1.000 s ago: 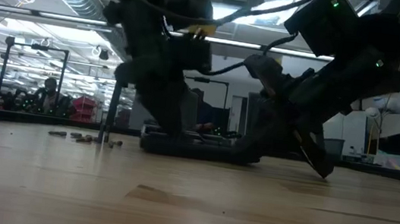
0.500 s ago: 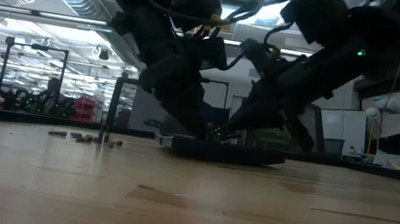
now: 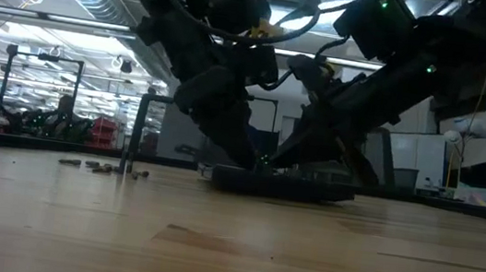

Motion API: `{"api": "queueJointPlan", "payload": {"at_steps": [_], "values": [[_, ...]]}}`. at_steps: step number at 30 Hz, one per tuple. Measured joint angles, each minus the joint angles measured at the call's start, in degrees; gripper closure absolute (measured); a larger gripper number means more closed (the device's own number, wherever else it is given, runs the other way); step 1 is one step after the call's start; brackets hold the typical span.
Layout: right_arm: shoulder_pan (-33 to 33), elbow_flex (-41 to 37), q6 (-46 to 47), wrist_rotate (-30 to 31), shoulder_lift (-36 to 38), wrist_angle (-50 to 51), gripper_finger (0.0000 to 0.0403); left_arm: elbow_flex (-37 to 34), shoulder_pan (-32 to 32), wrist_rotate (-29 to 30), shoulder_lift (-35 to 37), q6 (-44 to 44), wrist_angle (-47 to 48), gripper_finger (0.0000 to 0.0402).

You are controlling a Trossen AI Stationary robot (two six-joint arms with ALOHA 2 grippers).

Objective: Prefit tool cases
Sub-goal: Remove the orange socket bit from the black prefit tool case

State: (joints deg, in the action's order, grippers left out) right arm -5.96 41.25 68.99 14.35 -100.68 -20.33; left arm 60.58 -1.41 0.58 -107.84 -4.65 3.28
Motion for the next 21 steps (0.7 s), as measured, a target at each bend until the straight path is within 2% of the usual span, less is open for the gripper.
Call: {"api": "queueJointPlan", "payload": {"at_steps": [5, 9, 14, 21], "values": [[-0.02, 0.32, 2.09, 0.43, -3.65, -1.34, 0.0403, 0.07, 0.0, 0.25, -0.43, -0.19, 0.02, 0.0401], [0.02, 0.33, 4.52, -1.97, -6.96, -4.07, 0.0403, 0.05, 0.33, 0.19, -0.41, 0.41, -0.43, 0.0401], [0.02, 0.27, 4.93, -2.2, -7.35, -4.04, 0.0403, -0.04, 0.66, 0.11, 0.5, 1.71, -0.23, 0.0401], [0.04, 0.4, 5.83, -2.95, -7.44, -3.23, 0.0403, 0.15, 0.85, 1.77, 3.9, -2.4, -0.96, 0.0401]]}}
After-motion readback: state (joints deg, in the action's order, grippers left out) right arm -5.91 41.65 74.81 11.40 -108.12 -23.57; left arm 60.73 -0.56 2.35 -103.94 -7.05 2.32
